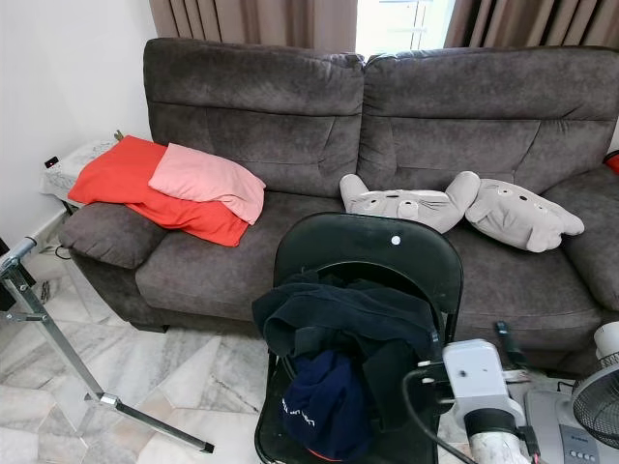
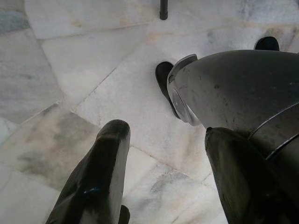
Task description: Hang hanger
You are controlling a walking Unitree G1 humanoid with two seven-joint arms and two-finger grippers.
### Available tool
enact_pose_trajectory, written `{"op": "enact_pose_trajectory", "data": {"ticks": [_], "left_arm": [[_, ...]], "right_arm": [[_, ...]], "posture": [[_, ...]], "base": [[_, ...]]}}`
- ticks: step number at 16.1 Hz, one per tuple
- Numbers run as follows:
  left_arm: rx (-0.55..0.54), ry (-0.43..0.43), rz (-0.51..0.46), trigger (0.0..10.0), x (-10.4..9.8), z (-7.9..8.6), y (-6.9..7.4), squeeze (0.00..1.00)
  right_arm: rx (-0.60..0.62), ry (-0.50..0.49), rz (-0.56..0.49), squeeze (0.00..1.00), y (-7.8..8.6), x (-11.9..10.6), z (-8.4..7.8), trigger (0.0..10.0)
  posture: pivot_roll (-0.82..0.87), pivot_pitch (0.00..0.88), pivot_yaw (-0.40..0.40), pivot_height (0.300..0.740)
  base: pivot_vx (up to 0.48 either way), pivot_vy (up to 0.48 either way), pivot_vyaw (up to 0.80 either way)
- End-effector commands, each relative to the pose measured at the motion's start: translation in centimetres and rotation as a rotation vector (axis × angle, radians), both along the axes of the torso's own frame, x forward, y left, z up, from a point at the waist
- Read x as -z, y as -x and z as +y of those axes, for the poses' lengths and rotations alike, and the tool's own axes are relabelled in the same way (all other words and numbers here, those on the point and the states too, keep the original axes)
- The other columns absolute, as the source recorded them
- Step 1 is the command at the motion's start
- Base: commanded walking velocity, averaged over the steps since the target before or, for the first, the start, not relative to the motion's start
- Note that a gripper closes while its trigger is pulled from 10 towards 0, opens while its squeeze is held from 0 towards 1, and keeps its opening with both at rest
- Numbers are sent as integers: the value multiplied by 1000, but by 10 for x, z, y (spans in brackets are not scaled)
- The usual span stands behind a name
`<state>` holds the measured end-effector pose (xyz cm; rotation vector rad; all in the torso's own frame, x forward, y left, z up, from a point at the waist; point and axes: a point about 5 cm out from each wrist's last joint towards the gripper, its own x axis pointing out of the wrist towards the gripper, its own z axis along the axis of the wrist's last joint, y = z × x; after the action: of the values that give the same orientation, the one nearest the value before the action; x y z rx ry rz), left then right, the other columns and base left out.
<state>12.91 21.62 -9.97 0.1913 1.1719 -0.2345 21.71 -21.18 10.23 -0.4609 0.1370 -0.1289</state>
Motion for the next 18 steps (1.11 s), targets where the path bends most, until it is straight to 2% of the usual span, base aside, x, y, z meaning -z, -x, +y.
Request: {"op": "enact_pose_trajectory", "data": {"ticks": [1, 2, 3, 4, 8, 12, 14, 18], "left_arm": [[4, -8, 22, 10000, 1, 2, 3, 0], [3, -6, 21, 10000, 1, 2, 3, 0], [2, -4, 20, 10000, 1, 2, 3, 0], [2, -4, 21, 10000, 1, 2, 3, 0], [0, -5, 22, 10000, 1, 2, 3, 0], [5, -5, 23, 10000, 1, 2, 3, 0], [8, -3, 23, 10000, 1, 2, 3, 0], [16, -5, 28, 10000, 1, 2, 3, 0]], "right_arm": [[-24, -4, 59, 1000, 0, 3, 4, 10000], [-30, 11, 108, 1000, 0, 7, 5, 10000], [-20, 6, 159, 671, 1, 13, 5, 10000], [-38, 7, 181, 0, 2, 14, 8, 10000], [-35, 16, 251, 0, 4, 15, 8, 10000], [29, 33, 252, 0, 4, 15, 1, 10000], [42, 39, 248, 0, 1, 15, -3, 10000], [62, 60, 239, 0, -16, 15, -10, 10000]], "posture": [[-88, 10, 21, 740], [-85, 8, 19, 740], [-84, 10, 19, 740], [-84, 11, 19, 740], [-81, 15, 19, 740], [-84, 14, 21, 740], [-84, 13, 22, 740], [-89, 16, 28, 740]], "base": [[0, 0, 0], [0, 0, 0], [0, 0, 0], [0, 0, 0], [0, 0, 0], [0, 0, 0], [0, 0, 0], [0, 0, 0]]}}
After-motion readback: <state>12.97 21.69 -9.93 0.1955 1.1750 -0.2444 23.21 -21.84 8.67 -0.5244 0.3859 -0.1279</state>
